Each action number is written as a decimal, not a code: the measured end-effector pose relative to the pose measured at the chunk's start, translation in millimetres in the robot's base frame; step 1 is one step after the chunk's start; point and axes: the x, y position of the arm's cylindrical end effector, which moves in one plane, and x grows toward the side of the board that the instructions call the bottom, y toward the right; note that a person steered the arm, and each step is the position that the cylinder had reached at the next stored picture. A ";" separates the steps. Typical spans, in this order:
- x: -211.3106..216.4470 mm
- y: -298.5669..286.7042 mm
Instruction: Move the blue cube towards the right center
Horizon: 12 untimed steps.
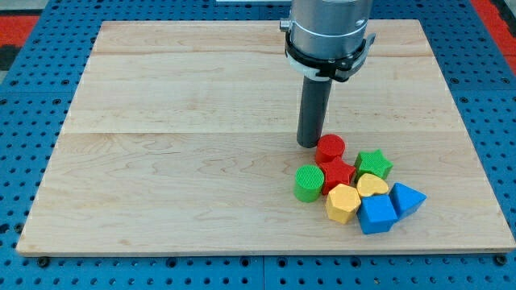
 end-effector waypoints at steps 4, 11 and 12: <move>-46.0 146.7; 57.4 182.3; 107.6 188.2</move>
